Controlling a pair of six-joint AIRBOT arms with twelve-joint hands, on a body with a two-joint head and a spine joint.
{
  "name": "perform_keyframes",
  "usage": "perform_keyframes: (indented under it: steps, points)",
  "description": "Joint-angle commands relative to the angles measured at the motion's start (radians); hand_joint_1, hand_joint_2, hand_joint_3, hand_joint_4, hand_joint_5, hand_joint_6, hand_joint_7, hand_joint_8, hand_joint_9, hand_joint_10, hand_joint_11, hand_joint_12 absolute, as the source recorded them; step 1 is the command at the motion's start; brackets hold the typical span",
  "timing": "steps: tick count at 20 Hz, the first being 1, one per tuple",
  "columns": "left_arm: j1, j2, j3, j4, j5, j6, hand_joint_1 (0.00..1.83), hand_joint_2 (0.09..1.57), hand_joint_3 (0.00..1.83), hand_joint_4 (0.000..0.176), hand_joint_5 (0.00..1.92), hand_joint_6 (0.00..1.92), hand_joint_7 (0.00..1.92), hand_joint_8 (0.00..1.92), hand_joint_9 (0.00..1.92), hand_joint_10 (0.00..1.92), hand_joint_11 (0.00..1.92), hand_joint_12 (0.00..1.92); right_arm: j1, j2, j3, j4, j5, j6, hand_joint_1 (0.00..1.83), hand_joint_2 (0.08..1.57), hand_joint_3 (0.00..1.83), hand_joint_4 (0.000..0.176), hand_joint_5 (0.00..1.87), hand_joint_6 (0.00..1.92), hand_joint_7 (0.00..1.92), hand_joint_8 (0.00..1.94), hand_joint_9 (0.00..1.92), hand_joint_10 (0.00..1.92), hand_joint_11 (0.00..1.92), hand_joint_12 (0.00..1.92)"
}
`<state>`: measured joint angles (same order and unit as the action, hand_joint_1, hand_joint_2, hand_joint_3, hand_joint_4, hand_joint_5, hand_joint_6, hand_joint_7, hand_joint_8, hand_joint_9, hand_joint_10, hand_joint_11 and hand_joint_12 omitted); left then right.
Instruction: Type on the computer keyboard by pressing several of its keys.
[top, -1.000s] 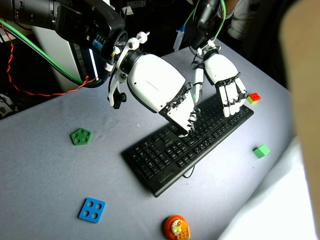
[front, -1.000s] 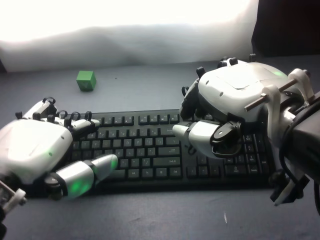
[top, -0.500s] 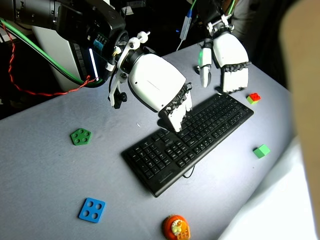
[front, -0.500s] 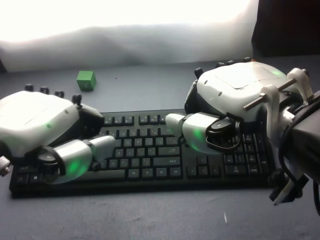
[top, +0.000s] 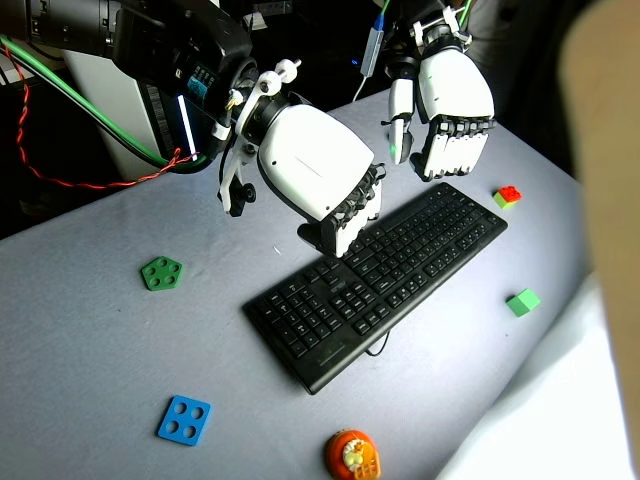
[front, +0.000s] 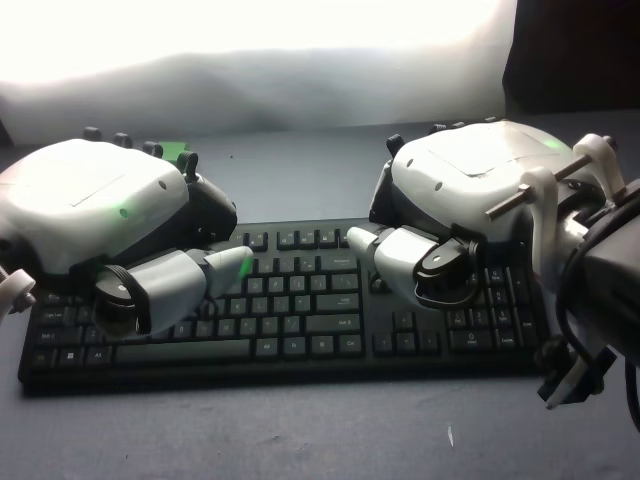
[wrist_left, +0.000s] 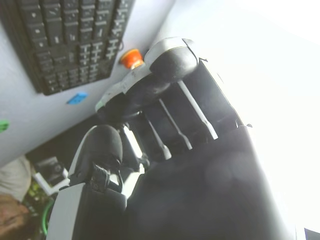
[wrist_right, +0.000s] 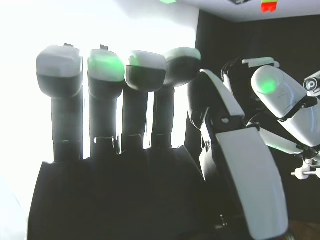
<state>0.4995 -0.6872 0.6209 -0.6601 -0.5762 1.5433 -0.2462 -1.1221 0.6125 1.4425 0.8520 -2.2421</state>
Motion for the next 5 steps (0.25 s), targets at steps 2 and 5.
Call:
perform_keyframes:
  steps: [2,5]
  points:
    - [-0.012,0.007,-0.002,0.029,-0.085,0.000,0.39,1.55,0.00,0.000,0.82,1.81,1.02,1.81,1.01,1.92,0.96,1.92,0.016,0.003,-0.005,-0.077,0.024,0.001,0.57,1.47,0.00,0.000,1.00,1.91,1.12,1.94,1.14,1.92,1.07,1.92]
    - [-0.012,0.007,-0.002,0.029,-0.079,-0.002,0.31,1.36,0.00,0.000,0.50,1.19,0.79,1.22,0.84,1.47,0.79,1.79,0.016,0.003,-0.005,-0.078,0.024,0.001,0.85,1.42,0.00,0.000,0.52,1.73,0.73,1.53,0.77,1.74,0.74,1.85]
